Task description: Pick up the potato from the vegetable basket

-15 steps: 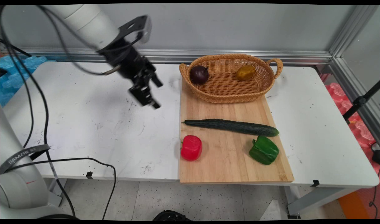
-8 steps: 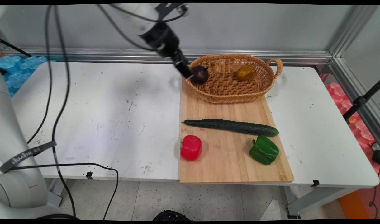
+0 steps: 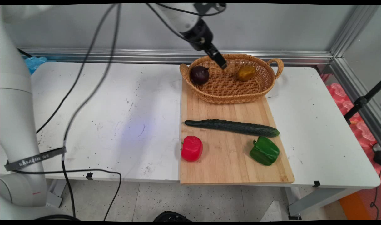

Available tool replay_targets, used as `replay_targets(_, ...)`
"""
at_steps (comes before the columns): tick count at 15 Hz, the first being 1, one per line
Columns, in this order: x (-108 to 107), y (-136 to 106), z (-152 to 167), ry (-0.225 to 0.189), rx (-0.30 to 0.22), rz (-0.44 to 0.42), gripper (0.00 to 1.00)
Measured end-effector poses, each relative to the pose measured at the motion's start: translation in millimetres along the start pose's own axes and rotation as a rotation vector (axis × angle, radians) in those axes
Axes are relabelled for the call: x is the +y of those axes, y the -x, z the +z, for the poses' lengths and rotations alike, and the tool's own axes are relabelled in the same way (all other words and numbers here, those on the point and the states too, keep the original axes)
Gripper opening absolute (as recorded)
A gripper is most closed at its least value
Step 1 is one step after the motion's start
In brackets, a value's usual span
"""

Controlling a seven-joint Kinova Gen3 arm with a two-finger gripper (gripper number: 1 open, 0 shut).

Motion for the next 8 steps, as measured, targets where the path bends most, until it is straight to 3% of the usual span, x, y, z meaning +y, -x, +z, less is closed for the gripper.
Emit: replay_targets(8, 0.8, -48.4, 91.3, -0.026, -0.008, -0.027, 1.00)
